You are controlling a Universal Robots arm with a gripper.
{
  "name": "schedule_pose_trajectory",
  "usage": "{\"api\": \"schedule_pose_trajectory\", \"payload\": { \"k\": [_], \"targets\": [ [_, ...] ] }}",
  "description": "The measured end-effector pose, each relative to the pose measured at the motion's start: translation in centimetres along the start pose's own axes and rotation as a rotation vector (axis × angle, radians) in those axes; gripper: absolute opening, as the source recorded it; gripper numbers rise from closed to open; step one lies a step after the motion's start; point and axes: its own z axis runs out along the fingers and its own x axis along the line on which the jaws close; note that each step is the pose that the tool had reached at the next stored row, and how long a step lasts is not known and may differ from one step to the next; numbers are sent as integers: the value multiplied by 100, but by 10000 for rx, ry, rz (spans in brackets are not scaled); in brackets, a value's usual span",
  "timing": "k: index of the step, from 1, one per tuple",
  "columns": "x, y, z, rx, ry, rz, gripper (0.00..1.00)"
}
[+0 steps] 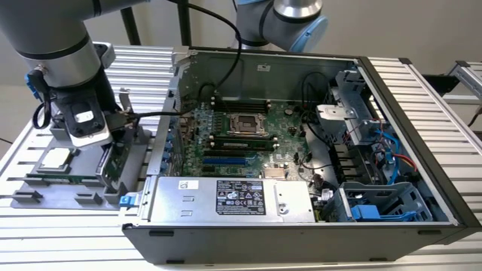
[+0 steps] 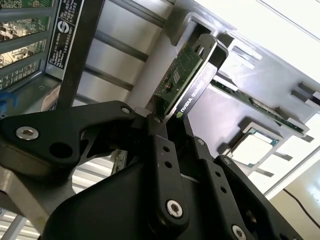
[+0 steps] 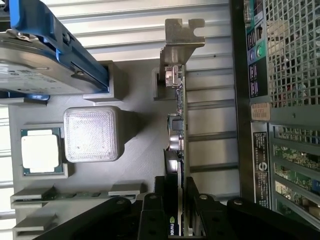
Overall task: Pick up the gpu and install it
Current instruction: 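Pick up the gpu and move the gpu toward the slot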
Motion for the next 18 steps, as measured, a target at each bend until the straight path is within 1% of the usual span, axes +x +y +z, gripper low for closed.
{"api": "schedule_pose_trajectory", "payload": {
  "k": [8,18],
  "targets": [
    [-1,2,-68,0,0,-1,0],
    [-1,7,-175,-1,0,1,0]
  ]
}}
